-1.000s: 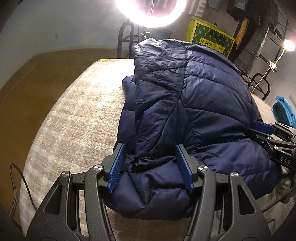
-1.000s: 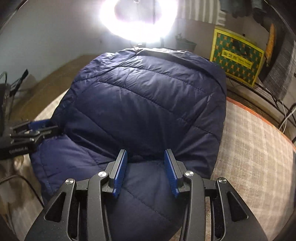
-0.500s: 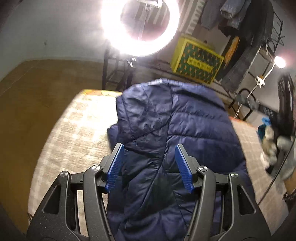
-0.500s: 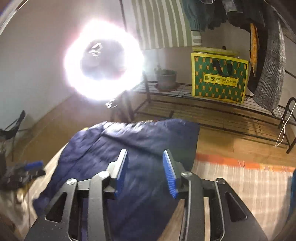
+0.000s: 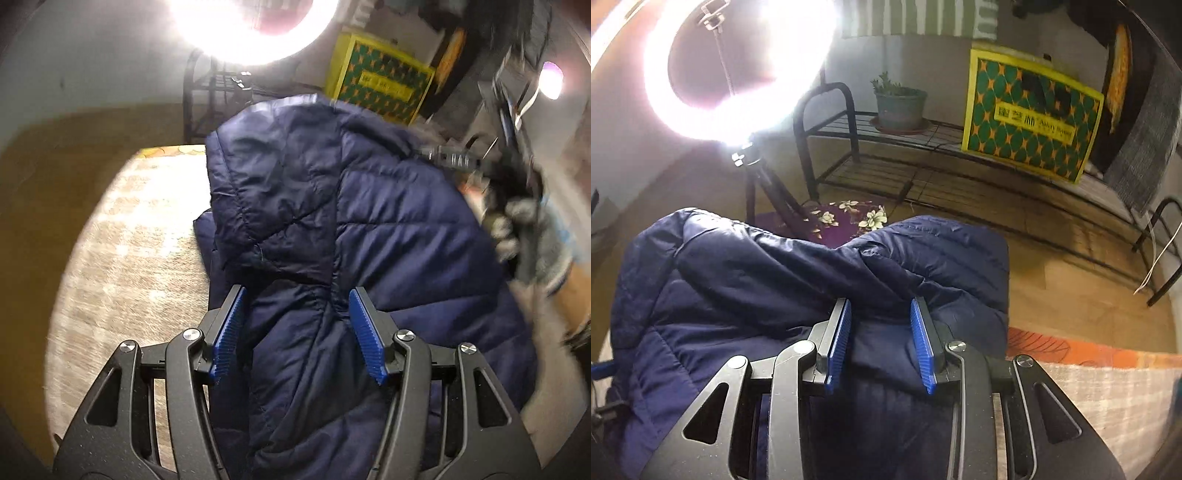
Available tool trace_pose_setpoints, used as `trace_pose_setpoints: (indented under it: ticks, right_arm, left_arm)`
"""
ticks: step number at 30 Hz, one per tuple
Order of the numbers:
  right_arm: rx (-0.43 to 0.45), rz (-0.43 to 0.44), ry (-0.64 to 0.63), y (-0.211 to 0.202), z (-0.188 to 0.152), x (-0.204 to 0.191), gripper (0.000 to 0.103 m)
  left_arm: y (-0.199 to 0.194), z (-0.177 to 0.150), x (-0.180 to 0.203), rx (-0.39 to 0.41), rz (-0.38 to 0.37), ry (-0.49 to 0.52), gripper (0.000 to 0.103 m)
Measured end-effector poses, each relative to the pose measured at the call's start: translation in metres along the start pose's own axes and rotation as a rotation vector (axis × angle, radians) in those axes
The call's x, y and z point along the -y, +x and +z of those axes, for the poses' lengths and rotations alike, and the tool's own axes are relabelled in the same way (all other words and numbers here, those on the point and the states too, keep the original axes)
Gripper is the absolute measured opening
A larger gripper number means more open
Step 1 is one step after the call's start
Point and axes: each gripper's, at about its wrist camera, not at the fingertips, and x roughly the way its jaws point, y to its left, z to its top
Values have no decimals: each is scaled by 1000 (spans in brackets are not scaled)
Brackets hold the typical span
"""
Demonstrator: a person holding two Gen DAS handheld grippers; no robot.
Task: Fold large clothes
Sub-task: 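Grasp the folded jacket end with both tools and lift it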
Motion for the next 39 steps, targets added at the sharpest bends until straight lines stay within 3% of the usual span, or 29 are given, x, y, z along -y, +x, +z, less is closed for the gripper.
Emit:
trace_pose_setpoints:
  ticks: [2,5,7,8,12,14,20,26,35,37,39]
  right_arm:
    - [31,21,11,-15,1,1,34]
    - [128,90,80,-48,-8,15,34]
    - [179,149,124,-66,-17,26,39]
    - [186,198,151,-75,-25,33,47]
    - [115,334,215,-93,-55,48,70]
    - [48,356,226,-90,-70,54,71]
    - [-116,463,384,-57,-107,67,71]
    - [-96,582,468,-44,-115,71,72]
    - [-88,631,433,-29,-105,53,72]
    - [-93,633,415,-23,-100,43,72]
    - [-90,627,409,-22,-100,38,71]
  left_arm:
    - [-14,6,-15,32,-47,-60,59]
    - [-35,18,-50,96,-106,-176,79]
    - [-33,22,-69,79,-164,-246,81]
    - [-27,25,-80,44,-208,-283,82]
    - [10,25,-116,-70,-336,-416,83]
    - [21,23,-123,-96,-350,-447,83]
    - [52,26,-119,-150,-396,-449,83]
    - [61,32,-118,-143,-418,-475,85]
    - [75,47,-94,-134,-392,-406,85]
    - [76,49,-86,-121,-357,-386,81]
    - [79,50,-81,-134,-350,-373,61]
